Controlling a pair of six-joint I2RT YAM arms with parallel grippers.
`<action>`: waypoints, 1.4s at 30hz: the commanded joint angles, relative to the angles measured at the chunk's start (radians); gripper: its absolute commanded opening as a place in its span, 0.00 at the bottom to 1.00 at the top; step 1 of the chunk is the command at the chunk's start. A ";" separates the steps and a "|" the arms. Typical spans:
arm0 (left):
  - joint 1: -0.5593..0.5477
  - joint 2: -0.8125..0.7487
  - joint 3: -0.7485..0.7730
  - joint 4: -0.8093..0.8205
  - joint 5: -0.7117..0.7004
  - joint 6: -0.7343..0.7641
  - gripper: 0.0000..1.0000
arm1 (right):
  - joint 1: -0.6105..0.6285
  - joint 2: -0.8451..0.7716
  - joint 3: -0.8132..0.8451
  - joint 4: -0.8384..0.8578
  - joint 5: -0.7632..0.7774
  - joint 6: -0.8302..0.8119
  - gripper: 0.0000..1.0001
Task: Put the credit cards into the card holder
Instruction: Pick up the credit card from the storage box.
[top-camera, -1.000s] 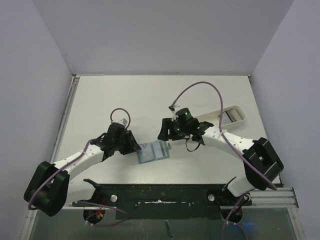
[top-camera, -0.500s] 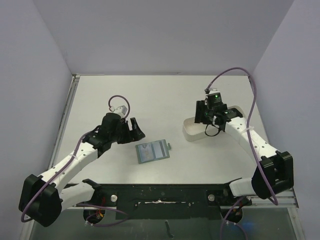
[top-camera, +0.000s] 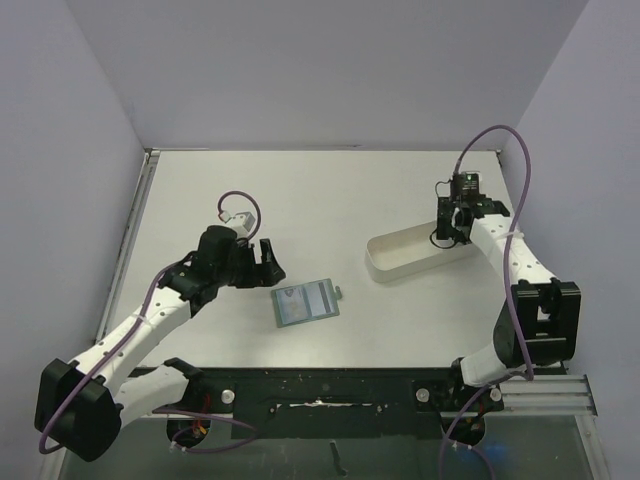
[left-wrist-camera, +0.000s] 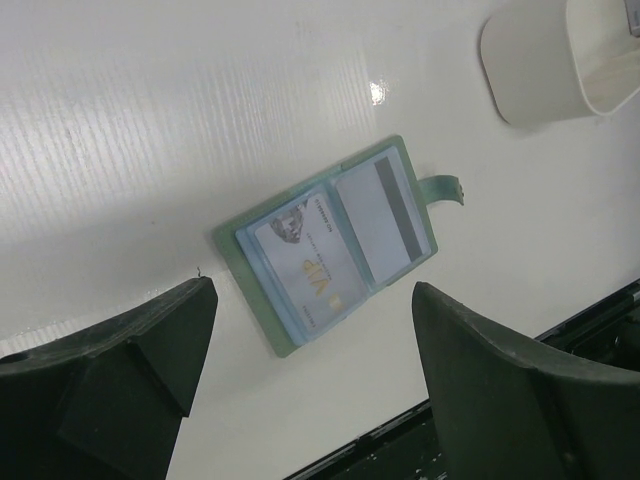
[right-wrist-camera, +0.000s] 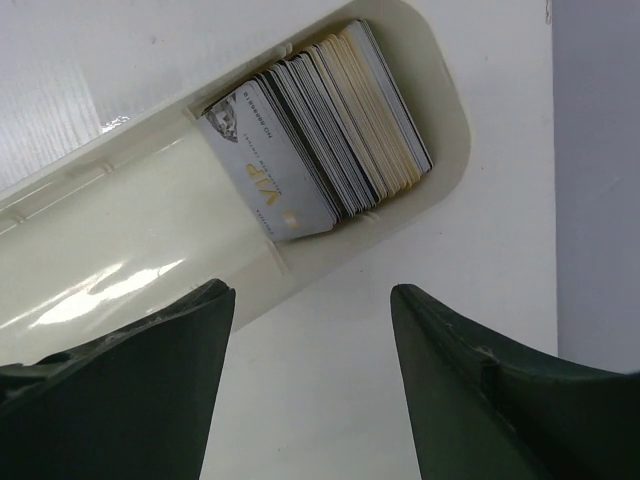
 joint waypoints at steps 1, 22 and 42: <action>0.007 -0.040 0.039 -0.015 0.023 0.049 0.79 | -0.007 0.048 0.056 0.044 0.030 -0.102 0.66; 0.007 -0.069 0.037 -0.039 0.002 0.059 0.79 | -0.028 0.296 0.138 0.099 0.158 -0.177 0.72; 0.007 -0.069 0.036 -0.041 -0.004 0.059 0.80 | -0.033 0.301 0.139 0.114 0.186 -0.159 0.43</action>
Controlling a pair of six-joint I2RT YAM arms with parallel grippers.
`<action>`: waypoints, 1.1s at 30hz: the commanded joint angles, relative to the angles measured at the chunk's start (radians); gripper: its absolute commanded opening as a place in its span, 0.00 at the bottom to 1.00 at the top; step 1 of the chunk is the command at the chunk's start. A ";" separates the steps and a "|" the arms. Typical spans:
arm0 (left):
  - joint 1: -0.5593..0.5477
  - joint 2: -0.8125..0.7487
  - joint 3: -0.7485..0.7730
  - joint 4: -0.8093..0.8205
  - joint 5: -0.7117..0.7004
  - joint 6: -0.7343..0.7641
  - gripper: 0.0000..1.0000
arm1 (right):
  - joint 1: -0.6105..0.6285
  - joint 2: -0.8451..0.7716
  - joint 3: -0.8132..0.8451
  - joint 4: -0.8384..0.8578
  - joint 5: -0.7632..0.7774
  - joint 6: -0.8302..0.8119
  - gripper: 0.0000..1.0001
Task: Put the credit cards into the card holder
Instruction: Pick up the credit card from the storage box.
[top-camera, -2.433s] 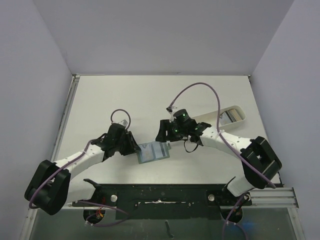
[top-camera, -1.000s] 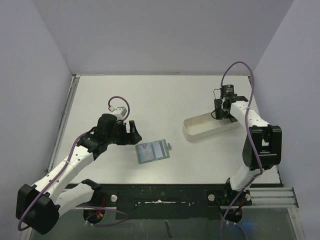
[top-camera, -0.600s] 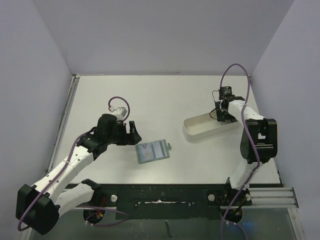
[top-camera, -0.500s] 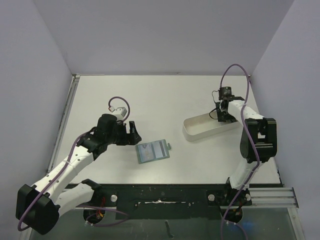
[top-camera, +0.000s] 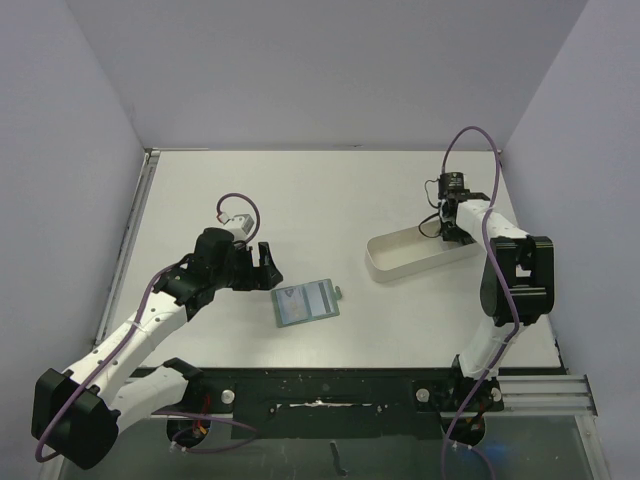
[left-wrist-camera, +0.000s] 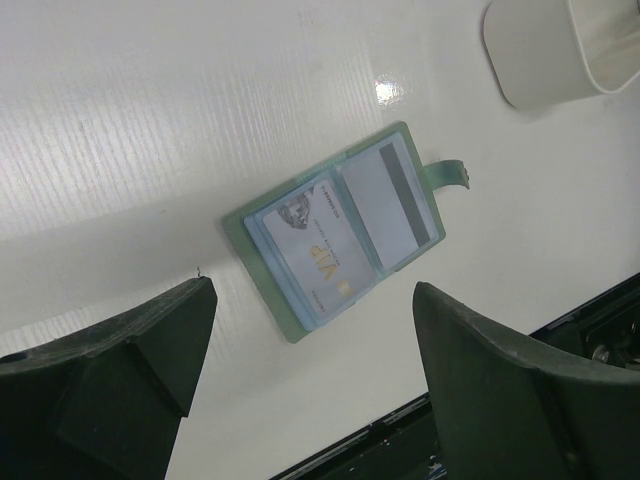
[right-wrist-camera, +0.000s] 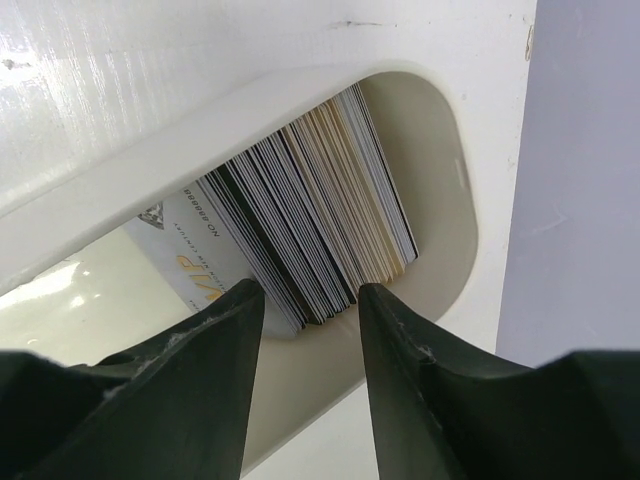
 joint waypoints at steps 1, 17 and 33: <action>0.006 -0.022 0.037 0.013 -0.002 0.011 0.80 | -0.007 -0.020 0.038 0.035 0.012 0.006 0.46; 0.006 -0.018 0.036 0.014 -0.003 0.013 0.80 | 0.007 -0.016 0.034 0.072 -0.042 -0.018 0.80; 0.006 -0.015 0.040 0.013 -0.005 0.017 0.80 | 0.000 0.021 0.014 0.094 -0.052 -0.062 0.75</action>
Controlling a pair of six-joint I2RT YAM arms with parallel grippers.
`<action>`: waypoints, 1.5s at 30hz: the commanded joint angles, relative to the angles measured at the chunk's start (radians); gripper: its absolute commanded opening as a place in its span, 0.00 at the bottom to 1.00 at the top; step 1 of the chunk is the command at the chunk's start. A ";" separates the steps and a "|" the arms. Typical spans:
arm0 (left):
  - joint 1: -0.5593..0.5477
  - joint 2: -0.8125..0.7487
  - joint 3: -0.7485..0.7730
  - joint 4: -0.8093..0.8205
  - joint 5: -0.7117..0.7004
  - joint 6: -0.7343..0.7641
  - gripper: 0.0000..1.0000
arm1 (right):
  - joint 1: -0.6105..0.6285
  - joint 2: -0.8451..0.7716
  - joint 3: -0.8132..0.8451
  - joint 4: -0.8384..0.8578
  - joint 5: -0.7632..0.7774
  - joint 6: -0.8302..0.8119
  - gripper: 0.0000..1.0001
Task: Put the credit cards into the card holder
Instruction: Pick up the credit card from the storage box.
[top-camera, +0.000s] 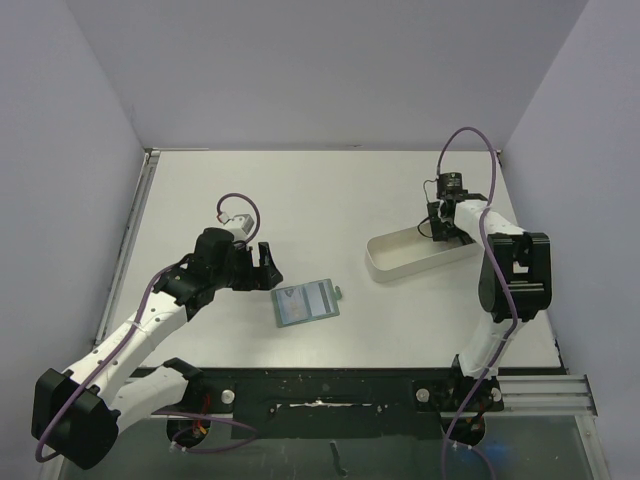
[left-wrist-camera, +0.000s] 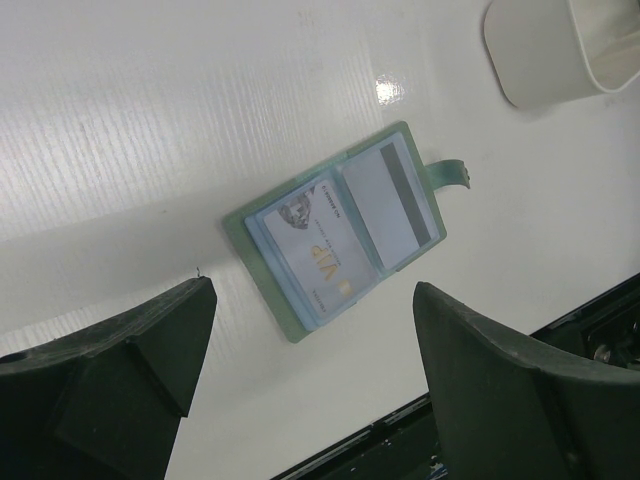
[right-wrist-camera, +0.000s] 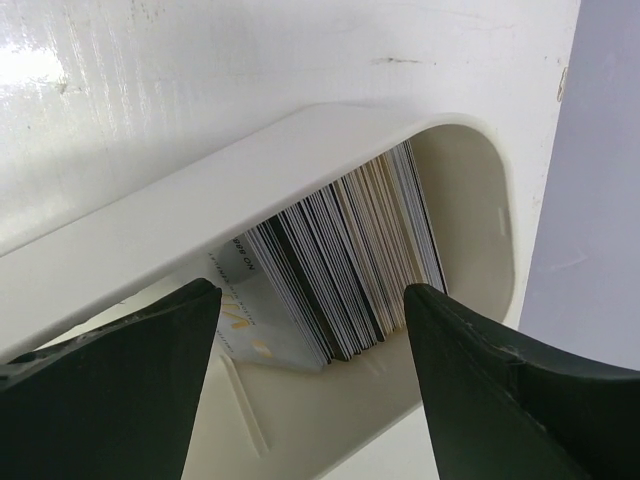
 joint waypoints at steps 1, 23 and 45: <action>0.006 -0.015 0.040 0.013 -0.005 0.015 0.80 | 0.000 -0.011 0.009 0.036 -0.002 -0.017 0.74; 0.006 -0.017 0.039 0.013 -0.005 0.015 0.80 | -0.002 -0.033 -0.016 0.065 0.077 -0.027 0.33; 0.006 -0.017 0.040 0.007 -0.020 0.011 0.83 | 0.026 -0.105 -0.005 0.010 -0.098 0.021 0.00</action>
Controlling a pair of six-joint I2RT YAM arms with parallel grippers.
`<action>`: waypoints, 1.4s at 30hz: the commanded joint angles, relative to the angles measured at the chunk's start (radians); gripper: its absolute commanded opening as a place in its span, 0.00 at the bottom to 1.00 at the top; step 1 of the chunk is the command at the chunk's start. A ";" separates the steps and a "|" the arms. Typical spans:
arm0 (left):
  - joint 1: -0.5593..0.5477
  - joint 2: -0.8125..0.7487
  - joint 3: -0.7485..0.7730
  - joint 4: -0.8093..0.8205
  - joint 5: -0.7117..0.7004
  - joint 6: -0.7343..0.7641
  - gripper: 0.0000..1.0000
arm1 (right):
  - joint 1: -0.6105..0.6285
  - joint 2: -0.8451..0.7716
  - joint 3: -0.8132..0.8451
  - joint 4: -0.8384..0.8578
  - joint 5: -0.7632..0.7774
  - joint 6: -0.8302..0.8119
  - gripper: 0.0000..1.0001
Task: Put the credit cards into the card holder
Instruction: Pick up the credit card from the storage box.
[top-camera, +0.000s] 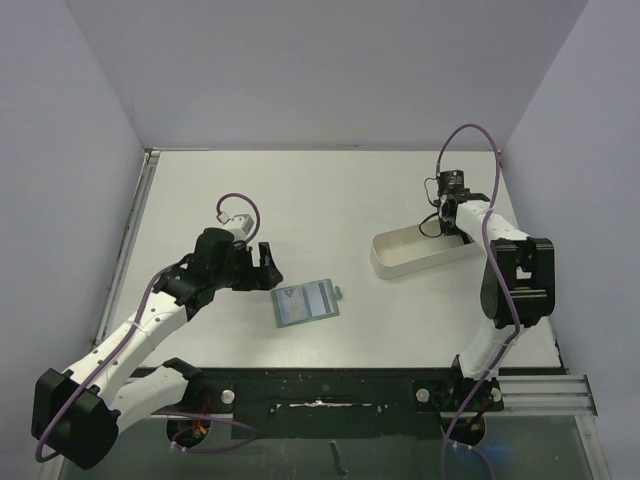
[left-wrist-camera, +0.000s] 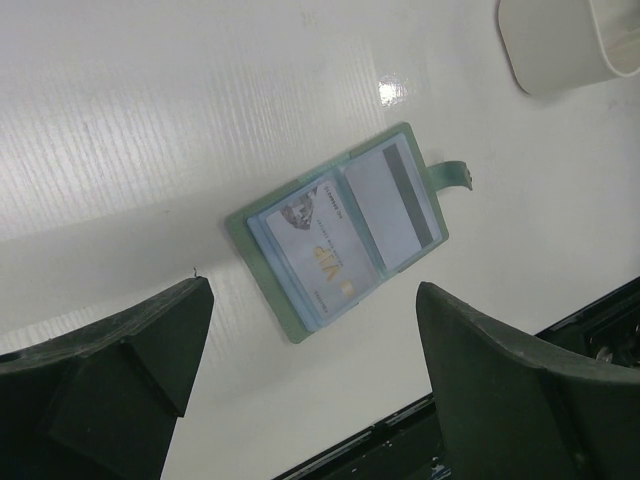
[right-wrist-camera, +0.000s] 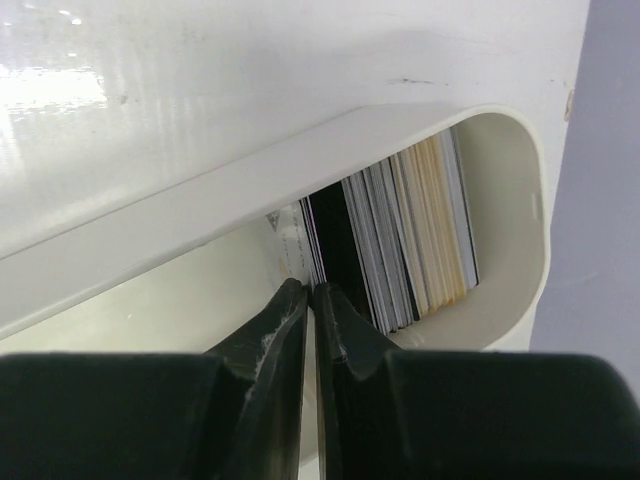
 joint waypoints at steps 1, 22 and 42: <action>0.006 -0.017 0.042 0.001 -0.029 0.009 0.85 | 0.020 -0.069 0.009 -0.016 -0.065 0.030 0.00; 0.007 -0.045 0.018 0.045 0.073 -0.067 0.74 | 0.185 -0.241 0.104 -0.228 -0.067 0.147 0.00; 0.006 -0.083 -0.103 0.556 0.426 -0.556 0.49 | 0.253 -0.664 -0.140 0.146 -0.665 0.509 0.00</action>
